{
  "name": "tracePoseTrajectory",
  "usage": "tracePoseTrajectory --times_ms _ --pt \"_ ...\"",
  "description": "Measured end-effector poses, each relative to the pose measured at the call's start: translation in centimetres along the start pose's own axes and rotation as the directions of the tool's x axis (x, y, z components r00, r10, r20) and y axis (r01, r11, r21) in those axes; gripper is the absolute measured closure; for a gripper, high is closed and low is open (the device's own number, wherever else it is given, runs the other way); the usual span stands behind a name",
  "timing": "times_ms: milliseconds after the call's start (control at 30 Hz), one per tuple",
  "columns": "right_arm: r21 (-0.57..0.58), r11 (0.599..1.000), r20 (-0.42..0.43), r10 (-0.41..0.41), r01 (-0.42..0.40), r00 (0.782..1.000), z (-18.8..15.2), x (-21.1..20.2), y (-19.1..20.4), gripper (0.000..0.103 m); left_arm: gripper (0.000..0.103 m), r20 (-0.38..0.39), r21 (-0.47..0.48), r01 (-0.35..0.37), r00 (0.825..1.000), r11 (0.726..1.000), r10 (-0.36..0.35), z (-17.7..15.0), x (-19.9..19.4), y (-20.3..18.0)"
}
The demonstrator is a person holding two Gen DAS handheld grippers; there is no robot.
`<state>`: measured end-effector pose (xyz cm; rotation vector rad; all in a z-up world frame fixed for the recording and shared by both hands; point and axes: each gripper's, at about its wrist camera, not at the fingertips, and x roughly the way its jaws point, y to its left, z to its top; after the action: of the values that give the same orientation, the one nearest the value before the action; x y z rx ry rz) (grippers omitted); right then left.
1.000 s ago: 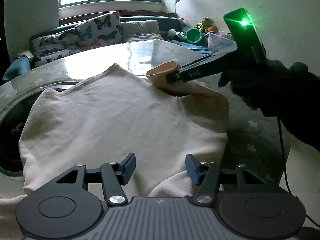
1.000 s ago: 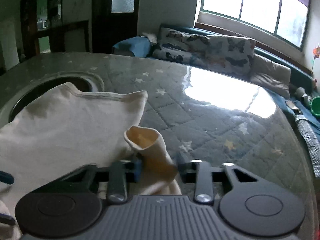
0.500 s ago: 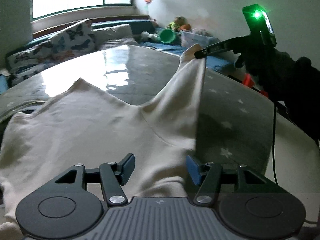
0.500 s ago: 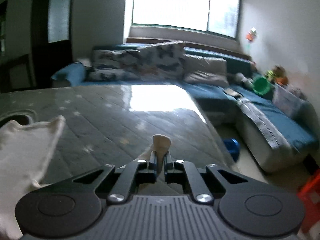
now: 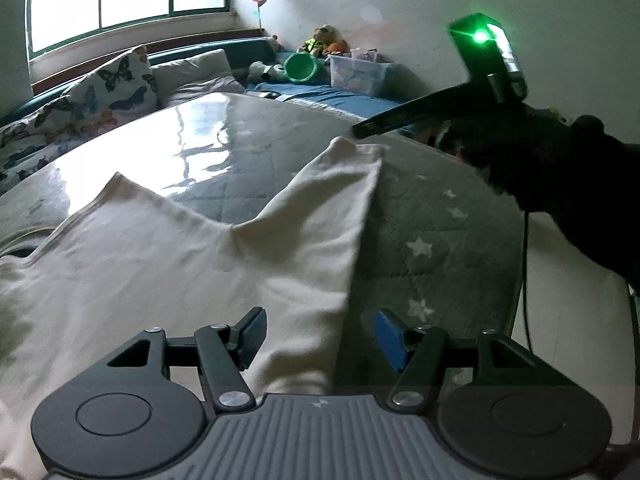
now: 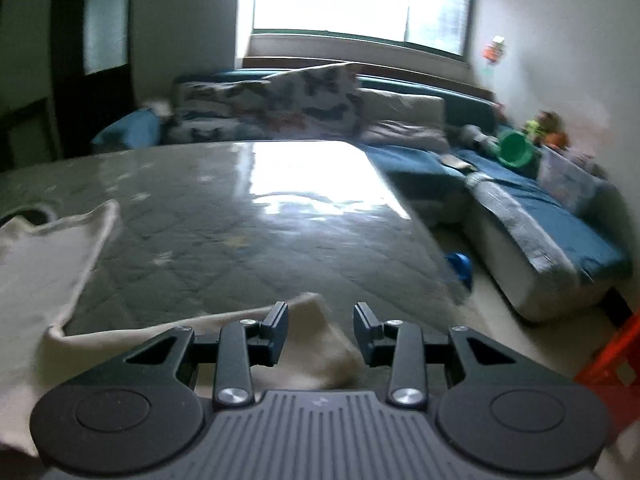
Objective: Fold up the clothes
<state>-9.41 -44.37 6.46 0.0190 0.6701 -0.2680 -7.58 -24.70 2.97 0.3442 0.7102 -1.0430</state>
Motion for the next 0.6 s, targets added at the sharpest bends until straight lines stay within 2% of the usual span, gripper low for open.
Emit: tracePoseTrajectory --times_ms 167,367,500,600 --pt "-0.014 0.998 -0.053 0.059 -0.060 0.997 0.4 2.9 1.7 0.067 0.039 -0.009 -0.007 0.056 0.998 0.998 -0.056 0.4 0.9 -0.4" --pt "-0.005 0.999 -0.085 0.044 -0.045 0.995 0.4 4.2 2.1 0.067 0.034 -0.031 -0.004 0.082 0.996 0.997 -0.082 0.0 1.7 -0.7" --pt "-0.049 0.998 -0.064 0.033 -0.036 0.997 0.7 3.5 3.0 0.067 0.034 0.000 -0.023 0.061 0.998 0.998 -0.062 0.3 0.1 0.3" --pt "-0.091 0.994 -0.031 0.065 -0.068 0.997 1.2 2.3 4.3 0.066 0.034 0.043 -0.050 -0.012 0.999 0.999 0.014 0.6 -2.1 2.5"
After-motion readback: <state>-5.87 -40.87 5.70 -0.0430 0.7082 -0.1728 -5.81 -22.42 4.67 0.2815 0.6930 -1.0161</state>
